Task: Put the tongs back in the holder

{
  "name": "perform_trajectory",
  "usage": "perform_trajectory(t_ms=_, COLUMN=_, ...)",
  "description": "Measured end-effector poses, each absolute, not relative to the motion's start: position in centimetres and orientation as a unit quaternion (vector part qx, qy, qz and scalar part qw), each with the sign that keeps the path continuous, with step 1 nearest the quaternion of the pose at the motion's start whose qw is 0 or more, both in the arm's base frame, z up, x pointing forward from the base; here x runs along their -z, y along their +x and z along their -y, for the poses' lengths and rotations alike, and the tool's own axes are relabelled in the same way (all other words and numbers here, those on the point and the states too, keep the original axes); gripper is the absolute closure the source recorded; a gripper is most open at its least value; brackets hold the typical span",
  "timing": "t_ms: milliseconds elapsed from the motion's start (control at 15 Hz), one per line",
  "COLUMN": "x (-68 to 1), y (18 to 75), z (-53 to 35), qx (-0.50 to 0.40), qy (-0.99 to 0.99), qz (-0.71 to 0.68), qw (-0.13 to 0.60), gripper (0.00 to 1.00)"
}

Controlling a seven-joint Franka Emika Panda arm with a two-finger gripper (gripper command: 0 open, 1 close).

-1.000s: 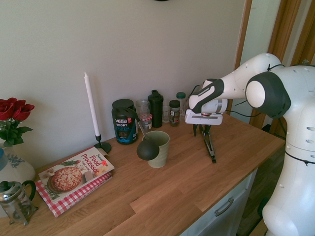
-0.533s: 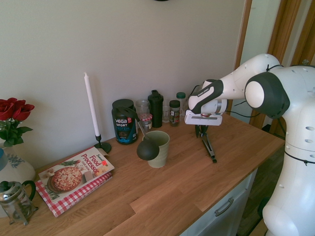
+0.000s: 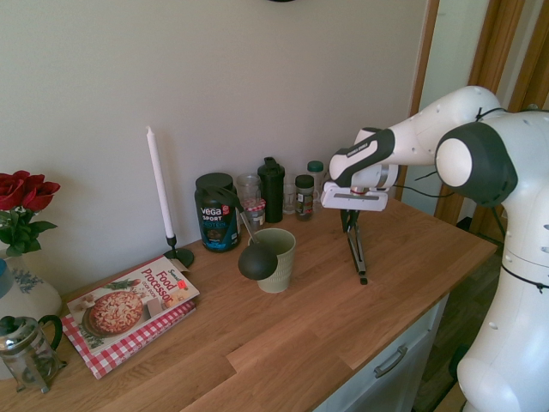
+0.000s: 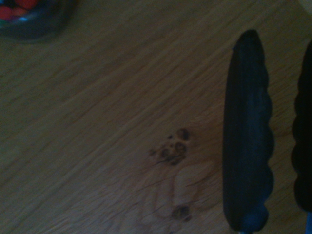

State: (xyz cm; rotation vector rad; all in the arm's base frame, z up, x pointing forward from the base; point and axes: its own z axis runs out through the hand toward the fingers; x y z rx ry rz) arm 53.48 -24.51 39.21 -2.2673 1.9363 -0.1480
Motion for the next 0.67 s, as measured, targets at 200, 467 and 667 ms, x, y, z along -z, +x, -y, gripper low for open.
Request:
perform_trajectory(t_ms=200, x=-47.3, y=52.0, z=23.7, qx=0.057, qy=-0.783, qz=-0.611, qw=0.1, gripper=1.0)
perform_trajectory(t_ms=467, x=-57.5, y=50.3, z=20.8, qx=0.083, qy=-0.803, qz=-0.576, qw=0.126, gripper=1.0)
perform_trajectory(t_ms=667, x=-62.8, y=50.0, z=17.8, qx=0.104, qy=-0.821, qz=-0.546, qw=0.133, gripper=1.0)
